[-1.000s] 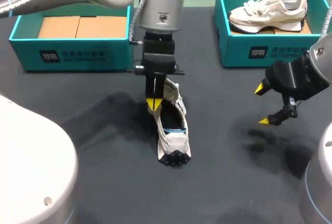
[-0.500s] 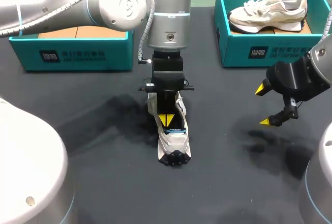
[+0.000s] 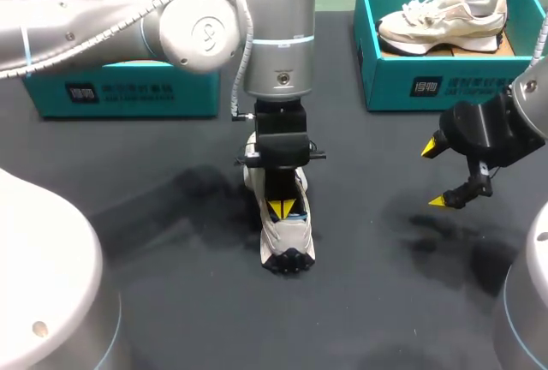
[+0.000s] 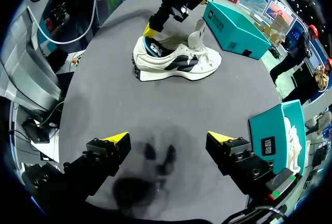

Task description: Take the shoe out of the shoebox, open the shoe tongue, remove and reinsert the insole, then place the shoe into the shoebox

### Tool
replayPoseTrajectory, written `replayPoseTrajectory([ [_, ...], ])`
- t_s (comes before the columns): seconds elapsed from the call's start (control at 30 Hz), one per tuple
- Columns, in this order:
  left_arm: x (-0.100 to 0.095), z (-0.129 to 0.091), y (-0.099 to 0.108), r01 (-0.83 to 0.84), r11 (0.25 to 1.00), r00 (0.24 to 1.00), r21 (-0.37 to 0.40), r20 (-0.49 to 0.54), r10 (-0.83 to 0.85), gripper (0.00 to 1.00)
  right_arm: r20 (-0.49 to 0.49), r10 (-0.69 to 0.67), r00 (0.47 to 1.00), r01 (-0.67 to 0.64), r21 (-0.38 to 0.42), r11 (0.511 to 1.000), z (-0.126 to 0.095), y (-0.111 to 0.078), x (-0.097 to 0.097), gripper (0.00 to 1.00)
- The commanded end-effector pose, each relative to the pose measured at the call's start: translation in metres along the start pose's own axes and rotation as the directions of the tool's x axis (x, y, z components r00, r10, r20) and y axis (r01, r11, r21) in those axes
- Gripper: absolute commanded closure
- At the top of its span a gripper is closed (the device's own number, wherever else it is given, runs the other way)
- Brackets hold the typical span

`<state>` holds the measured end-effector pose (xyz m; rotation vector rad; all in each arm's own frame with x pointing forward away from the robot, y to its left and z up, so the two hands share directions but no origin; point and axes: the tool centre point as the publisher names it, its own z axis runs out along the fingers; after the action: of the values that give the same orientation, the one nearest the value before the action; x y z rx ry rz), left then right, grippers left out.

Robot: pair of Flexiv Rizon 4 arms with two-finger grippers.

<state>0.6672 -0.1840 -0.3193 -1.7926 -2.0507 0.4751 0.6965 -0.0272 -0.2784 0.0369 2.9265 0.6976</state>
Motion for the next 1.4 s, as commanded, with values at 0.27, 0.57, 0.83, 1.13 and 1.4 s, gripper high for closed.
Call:
replayPoseTrajectory([
  [0.27,-0.009,0.027,0.021,0.034,0.999,0.999,0.007,-0.013,-0.034,1.00,0.003,0.000,1.000,0.000,0.002,1.000,0.000,0.000,0.002,0.00],
  [0.57,-0.008,0.032,0.031,0.063,0.998,0.998,-0.006,-0.017,-0.064,1.00,0.003,0.000,1.000,0.000,0.002,1.000,0.000,0.000,0.002,0.00],
  [0.83,-0.012,0.018,0.016,0.020,1.000,0.999,-0.003,0.036,-0.020,1.00,0.003,0.000,1.000,0.000,0.002,1.000,0.000,0.000,0.002,0.00],
  [1.13,-0.031,0.058,0.014,0.035,0.999,0.999,-0.034,-0.021,-0.036,1.00,0.003,0.000,1.000,0.000,0.002,1.000,0.000,0.000,0.002,0.00],
  [1.4,-0.034,0.080,0.036,0.116,0.991,0.991,-0.073,-0.063,-0.120,1.00,0.003,0.000,1.000,0.000,0.002,1.000,0.000,0.000,0.002,0.00],
])
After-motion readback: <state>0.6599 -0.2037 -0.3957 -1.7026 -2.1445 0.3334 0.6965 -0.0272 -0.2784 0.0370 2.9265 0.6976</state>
